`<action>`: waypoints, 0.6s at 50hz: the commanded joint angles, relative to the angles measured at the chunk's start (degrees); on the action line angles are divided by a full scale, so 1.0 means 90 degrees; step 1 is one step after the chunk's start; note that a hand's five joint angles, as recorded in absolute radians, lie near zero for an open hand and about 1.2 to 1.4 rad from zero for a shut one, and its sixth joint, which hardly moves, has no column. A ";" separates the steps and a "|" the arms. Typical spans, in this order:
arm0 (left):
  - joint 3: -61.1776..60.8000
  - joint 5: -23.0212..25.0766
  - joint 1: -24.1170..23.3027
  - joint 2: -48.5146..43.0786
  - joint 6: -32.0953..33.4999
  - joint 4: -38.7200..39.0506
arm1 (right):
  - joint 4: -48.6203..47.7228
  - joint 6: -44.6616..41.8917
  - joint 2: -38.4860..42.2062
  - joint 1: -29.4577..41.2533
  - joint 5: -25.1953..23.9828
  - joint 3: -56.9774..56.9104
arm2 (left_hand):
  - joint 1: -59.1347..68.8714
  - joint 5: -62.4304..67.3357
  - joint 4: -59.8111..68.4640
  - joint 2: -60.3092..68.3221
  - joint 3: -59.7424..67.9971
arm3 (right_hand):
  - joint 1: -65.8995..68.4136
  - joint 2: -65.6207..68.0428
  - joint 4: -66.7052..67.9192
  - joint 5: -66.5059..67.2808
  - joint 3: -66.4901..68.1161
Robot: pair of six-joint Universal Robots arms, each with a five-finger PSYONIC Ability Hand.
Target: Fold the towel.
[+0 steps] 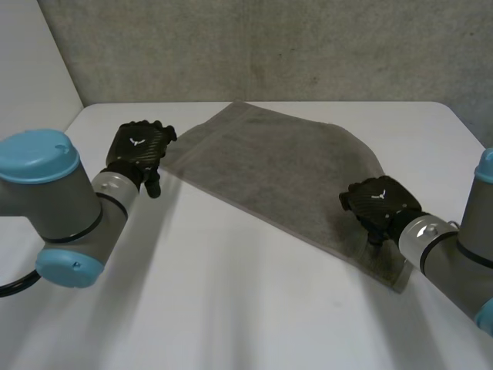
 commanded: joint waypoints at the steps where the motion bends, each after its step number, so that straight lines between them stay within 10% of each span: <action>1: 0.0446 0.0071 -0.0095 -0.0384 -0.0016 -0.0046 | -0.0085 0.0744 0.0653 -0.0050 -0.0021 -0.0133 | -0.0517 0.0295 -0.0530 -0.0491 -0.0493 | -0.0175 -0.0169 -0.0140 0.0046 -0.0158; 30: 0.0407 0.0804 -0.0105 -0.0511 -0.0065 -0.0056 | -0.0690 0.1019 0.1493 -0.0070 0.0028 -0.0534 | -0.0517 0.0295 -0.0530 -0.0491 -0.0493 | 0.2031 0.2036 0.2065 0.2251 0.2047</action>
